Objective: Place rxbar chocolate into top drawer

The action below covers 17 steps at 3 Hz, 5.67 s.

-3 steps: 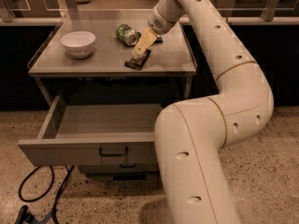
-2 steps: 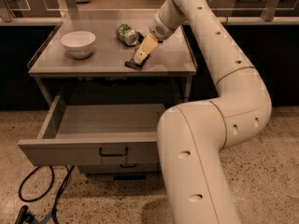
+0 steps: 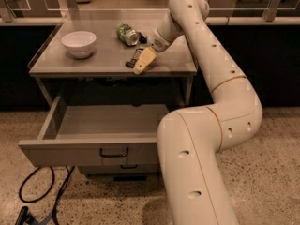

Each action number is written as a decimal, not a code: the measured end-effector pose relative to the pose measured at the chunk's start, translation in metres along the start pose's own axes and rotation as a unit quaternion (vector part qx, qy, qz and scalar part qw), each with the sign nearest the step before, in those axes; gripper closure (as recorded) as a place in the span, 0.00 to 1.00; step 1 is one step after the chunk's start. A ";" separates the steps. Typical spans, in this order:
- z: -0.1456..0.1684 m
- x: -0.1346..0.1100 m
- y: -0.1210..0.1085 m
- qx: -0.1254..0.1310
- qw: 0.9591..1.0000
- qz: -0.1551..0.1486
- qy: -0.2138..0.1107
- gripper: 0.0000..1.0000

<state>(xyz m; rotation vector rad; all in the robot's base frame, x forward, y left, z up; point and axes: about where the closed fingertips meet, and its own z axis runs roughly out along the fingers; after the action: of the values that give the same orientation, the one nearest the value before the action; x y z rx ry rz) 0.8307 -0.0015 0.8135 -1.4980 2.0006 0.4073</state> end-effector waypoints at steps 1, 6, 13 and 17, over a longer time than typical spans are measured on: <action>0.000 0.000 0.000 0.000 1.000 0.000 0.000 0.18; -0.022 -0.031 0.000 0.031 0.999 -0.002 0.026 1.00; -0.299 -0.173 0.022 0.359 0.931 -0.071 0.011 1.00; -0.282 -0.072 0.052 0.287 0.954 0.013 0.080 1.00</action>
Offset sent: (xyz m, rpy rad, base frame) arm 0.0000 0.0000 0.0000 0.0000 0.0000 0.0000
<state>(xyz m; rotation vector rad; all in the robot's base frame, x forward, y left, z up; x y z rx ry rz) 0.7159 -0.0914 1.0712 -1.1586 2.0244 -0.2830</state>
